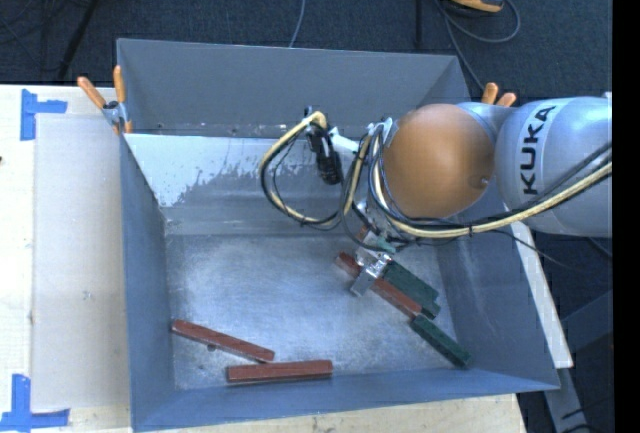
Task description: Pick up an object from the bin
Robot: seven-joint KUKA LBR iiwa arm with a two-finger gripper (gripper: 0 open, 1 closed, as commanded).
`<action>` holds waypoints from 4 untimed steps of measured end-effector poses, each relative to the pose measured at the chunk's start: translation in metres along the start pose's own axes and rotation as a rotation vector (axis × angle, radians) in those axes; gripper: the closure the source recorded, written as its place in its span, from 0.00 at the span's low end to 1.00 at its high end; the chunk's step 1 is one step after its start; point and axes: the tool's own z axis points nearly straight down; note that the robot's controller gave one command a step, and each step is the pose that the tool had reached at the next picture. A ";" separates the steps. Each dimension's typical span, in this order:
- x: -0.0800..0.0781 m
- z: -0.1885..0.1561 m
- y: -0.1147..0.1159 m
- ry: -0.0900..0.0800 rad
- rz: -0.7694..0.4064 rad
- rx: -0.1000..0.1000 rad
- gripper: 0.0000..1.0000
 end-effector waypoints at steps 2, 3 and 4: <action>-0.006 -0.104 -0.002 -0.004 -0.021 -0.008 0.00; -0.005 -0.025 0.021 -0.010 -0.020 -0.016 0.00; 0.032 -0.005 0.034 -0.002 0.173 -0.010 0.00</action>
Offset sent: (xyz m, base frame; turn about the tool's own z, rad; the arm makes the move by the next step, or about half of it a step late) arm -0.0034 0.0037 0.1045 -0.0288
